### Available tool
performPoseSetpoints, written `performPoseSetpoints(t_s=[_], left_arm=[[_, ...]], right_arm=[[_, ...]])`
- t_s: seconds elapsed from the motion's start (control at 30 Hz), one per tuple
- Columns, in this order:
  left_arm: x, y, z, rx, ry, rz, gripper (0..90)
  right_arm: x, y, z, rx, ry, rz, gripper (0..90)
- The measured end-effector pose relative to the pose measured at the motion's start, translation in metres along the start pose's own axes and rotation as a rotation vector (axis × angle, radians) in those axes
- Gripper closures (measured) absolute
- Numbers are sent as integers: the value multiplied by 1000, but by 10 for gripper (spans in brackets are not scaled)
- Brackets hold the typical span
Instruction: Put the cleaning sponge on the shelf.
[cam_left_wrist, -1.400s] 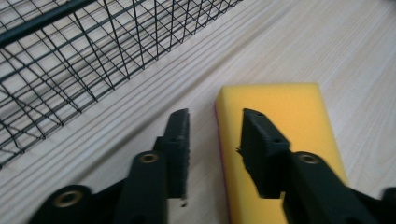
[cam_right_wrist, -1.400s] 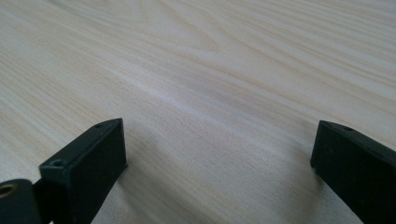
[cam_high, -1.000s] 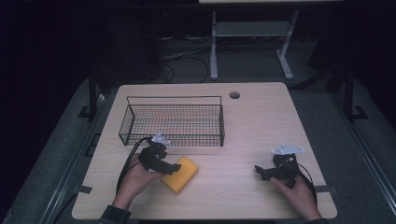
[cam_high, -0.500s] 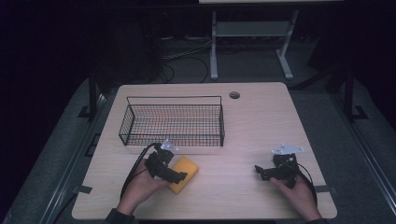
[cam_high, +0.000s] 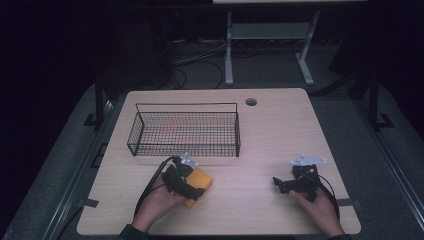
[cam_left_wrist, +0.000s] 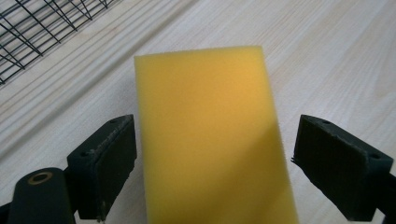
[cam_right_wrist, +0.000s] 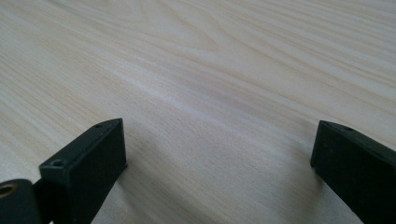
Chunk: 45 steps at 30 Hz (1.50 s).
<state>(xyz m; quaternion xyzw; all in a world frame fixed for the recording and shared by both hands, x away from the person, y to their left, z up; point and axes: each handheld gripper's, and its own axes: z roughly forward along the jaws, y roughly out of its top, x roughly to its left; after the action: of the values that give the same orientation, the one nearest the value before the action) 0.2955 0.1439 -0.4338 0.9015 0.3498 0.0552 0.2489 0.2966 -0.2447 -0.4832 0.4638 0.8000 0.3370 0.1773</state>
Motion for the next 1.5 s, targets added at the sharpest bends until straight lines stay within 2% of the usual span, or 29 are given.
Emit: performPoseSetpoints(t_s=[0.37,0.6,1.03,1.13,1.5], left_arm=[[-1,-1,12,34,20,13,125],[-4,-2,17,59,33,36,127],[-4,-3,18,62,39,39,145],[-4,-3,17,58,38,35,188],[-1,-3,14,52,31,35,213]], right_arm=[[0,0,0,0,0,0,26],[0,0,0,0,0,0,26],[0,0,0,0,0,0,26],[0,0,0,0,0,0,26],[0,0,0,0,0,0,26]])
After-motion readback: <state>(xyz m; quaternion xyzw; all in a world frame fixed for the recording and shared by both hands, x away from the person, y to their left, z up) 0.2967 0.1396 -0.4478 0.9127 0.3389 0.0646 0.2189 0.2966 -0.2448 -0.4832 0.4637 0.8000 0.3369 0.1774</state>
